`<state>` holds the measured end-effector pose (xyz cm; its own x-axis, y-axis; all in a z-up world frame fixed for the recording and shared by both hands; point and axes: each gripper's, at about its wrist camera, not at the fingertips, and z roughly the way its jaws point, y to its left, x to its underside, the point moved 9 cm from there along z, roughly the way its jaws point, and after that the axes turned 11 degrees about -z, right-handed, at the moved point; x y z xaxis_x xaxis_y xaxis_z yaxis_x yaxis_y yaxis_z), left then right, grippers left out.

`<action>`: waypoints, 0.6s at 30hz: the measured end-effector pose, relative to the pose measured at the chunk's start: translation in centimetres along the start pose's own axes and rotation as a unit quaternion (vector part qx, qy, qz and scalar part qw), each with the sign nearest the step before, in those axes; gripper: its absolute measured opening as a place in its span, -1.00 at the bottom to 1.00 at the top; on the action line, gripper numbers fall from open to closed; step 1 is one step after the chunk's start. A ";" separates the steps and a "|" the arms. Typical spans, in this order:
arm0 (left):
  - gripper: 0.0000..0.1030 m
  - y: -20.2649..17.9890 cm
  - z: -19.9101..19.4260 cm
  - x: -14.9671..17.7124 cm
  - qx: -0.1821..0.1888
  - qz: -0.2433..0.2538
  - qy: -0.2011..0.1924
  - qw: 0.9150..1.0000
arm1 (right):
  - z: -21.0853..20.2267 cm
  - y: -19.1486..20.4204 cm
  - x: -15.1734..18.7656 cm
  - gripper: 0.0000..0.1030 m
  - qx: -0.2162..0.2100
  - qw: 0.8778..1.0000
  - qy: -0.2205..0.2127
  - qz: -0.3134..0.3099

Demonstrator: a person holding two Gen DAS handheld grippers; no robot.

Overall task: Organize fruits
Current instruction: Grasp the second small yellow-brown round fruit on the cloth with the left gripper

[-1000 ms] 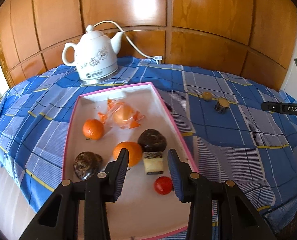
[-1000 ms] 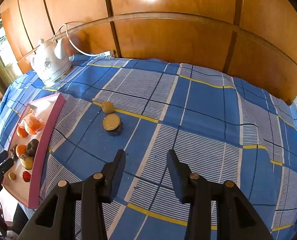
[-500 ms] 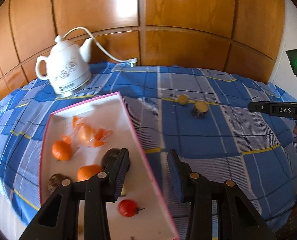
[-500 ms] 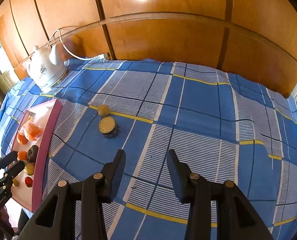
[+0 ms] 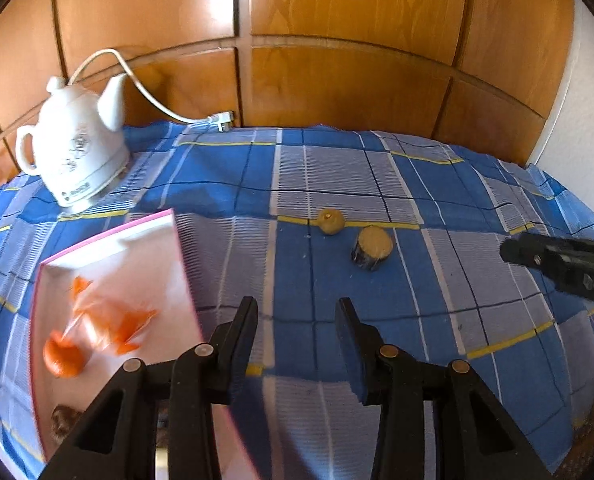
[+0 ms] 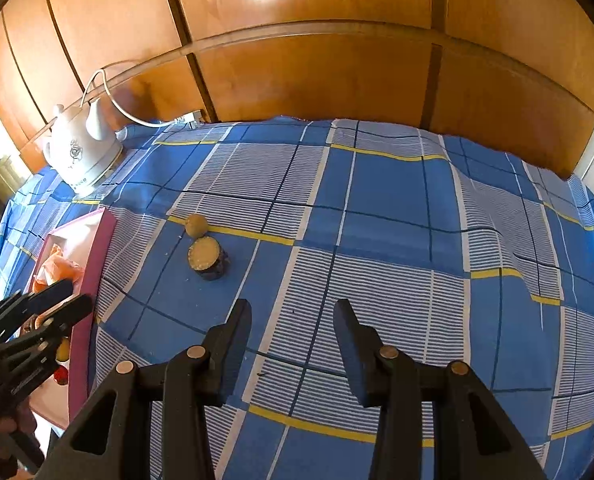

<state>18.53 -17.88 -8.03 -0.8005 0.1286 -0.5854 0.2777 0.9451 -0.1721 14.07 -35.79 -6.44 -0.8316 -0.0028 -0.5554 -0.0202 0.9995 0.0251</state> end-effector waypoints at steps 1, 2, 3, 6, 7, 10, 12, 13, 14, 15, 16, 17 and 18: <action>-0.22 -0.3 0.6 -0.4 0.004 -0.002 0.005 1.000 | -0.1 0.1 -0.1 -0.16 -0.001 1.000 -0.002 -0.001; -0.22 -0.5 1.1 -0.8 0.008 -0.007 0.009 1.000 | -0.1 0.2 -0.1 -0.16 -0.002 1.000 -0.003 -0.003; -0.28 -0.7 1.6 -1.2 0.011 -0.012 0.012 1.000 | -0.1 0.3 -0.1 -0.16 -0.003 1.000 -0.004 -0.004; -0.34 -1.3 3.2 -2.5 0.016 -0.018 0.022 0.999 | -0.1 0.5 -0.2 -0.16 -0.004 1.000 -0.003 -0.007; -0.35 -1.5 3.6 -2.8 0.020 -0.019 0.025 0.999 | -0.1 0.5 -0.2 -0.16 -0.005 1.000 -0.003 -0.009; -0.35 -2.4 5.1 -3.8 0.029 -0.023 0.031 0.999 | -0.1 0.6 -0.2 -0.16 -0.008 1.000 -0.003 -0.009; -0.35 -2.9 6.4 -4.4 0.044 -0.039 0.046 0.997 | -0.1 0.7 -0.2 -0.16 -0.010 1.000 -0.002 -0.010; -0.35 -3.0 6.9 -4.6 0.048 -0.046 0.051 0.997 | -0.1 0.8 -0.2 -0.16 -0.010 1.000 -0.002 -0.011; -0.35 -3.1 7.6 -4.9 0.050 -0.054 0.057 0.996 | -0.1 0.8 -0.3 -0.16 -0.011 1.000 -0.002 -0.012; -0.35 -3.2 8.2 -5.1 0.051 -0.059 0.063 0.995 | -0.1 0.9 -0.3 -0.16 -0.011 1.000 -0.001 -0.014; -0.35 -3.2 9.0 -5.3 0.052 -0.066 0.067 0.994 | -0.1 1.0 -0.3 -0.16 -0.012 1.000 -0.001 -0.015; -0.35 -3.2 9.4 -5.5 0.052 -0.070 0.069 0.994 | 0.0 1.0 -0.3 -0.16 -0.012 1.000 -0.001 -0.015; -0.37 -3.3 10.0 -5.7 0.057 -0.076 0.071 0.993 | 0.0 1.1 -0.3 -0.16 -0.013 1.000 0.000 -0.016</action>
<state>27.47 -24.75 -12.03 -0.9023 0.0367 -0.4295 0.2004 0.9179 -0.3425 14.30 -34.72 -6.27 -0.8298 -0.0350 -0.5569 -0.0614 0.9977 0.0288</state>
